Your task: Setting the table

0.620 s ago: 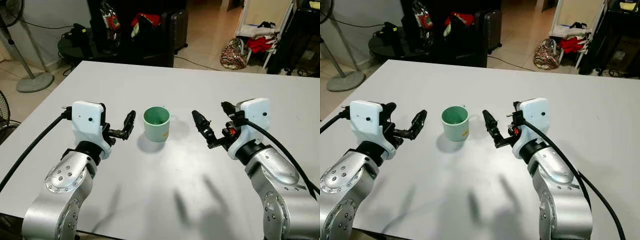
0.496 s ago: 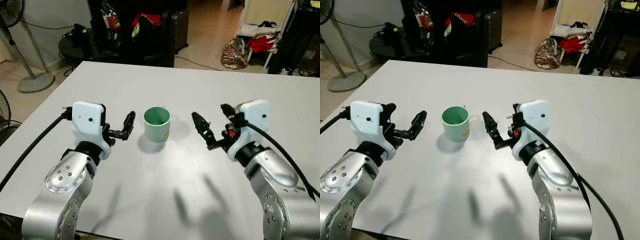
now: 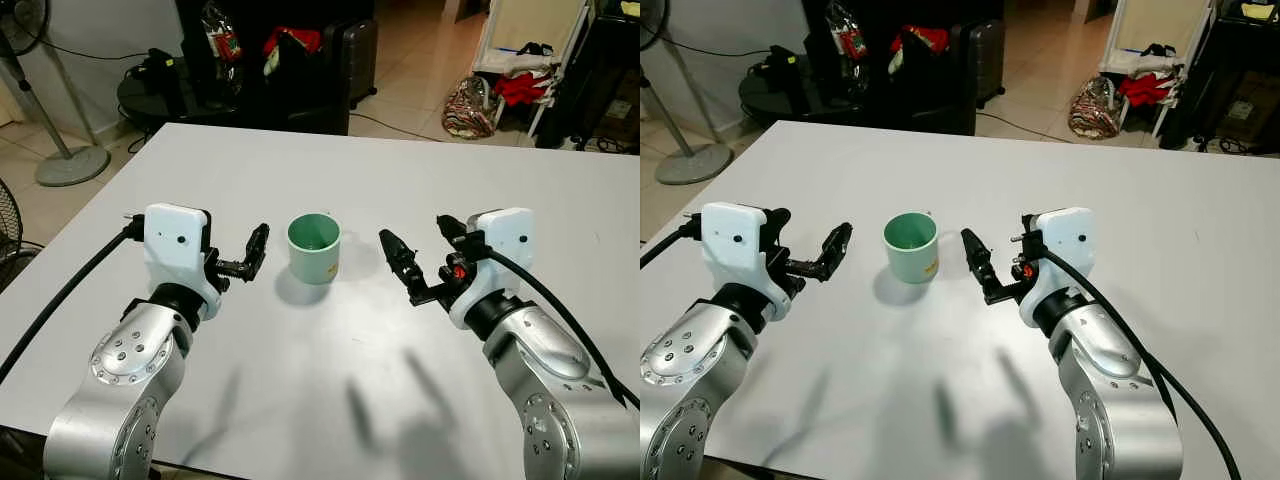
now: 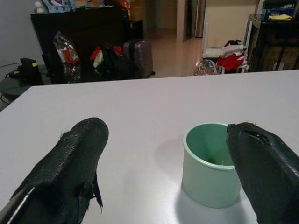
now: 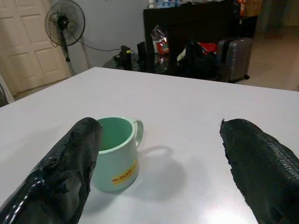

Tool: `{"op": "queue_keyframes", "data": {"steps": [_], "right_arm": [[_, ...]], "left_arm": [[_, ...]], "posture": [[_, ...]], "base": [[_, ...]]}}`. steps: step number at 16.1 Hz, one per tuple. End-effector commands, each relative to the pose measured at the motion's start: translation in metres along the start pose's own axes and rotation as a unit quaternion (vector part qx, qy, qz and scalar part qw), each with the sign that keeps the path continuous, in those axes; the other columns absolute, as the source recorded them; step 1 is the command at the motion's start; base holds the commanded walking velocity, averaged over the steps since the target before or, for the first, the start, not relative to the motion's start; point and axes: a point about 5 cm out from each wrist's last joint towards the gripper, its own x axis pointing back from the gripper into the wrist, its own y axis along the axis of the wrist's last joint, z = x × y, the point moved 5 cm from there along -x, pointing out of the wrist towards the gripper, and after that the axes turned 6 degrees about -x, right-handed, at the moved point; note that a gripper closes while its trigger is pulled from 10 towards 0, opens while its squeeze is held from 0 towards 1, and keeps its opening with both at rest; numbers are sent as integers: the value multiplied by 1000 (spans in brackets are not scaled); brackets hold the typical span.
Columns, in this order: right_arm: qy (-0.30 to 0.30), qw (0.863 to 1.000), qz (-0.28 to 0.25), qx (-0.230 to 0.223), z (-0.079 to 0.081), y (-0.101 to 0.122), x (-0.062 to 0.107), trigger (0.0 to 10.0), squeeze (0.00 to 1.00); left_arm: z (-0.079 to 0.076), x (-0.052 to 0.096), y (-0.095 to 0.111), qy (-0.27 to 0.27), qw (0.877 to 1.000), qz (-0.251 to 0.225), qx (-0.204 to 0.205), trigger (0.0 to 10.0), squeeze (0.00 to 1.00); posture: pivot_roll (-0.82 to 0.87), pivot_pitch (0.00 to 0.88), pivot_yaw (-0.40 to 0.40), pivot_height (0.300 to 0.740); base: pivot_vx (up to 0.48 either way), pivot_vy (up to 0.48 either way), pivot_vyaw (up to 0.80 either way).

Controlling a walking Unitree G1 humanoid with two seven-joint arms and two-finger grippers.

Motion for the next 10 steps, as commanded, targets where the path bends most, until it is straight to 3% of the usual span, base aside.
{"op": "queue_keyframes", "data": {"steps": [1, 5, 10], "right_arm": [[7, 1000, -5, -1, 3, 2, 0, 10000, 0], [7, 1000, -5, 1, 4, 2, -2, 10000, 0], [9, 1000, -4, 1, 5, 1, -3, 10000, 0]], "left_arm": [[2, -1, -1, 3, 1000, 6, -9, 10000, 0], [2, -2, -2, 2, 1000, 6, -12, 10000, 0], [1, -2, -2, -2, 1000, 6, -13, 10000, 0]], "posture": [[-106, 0, 65, 740], [-105, 0, 65, 740], [-104, 0, 67, 740]], "base": [[0, 0, 0], [0, 0, 0], [-271, 0, 0]]}}
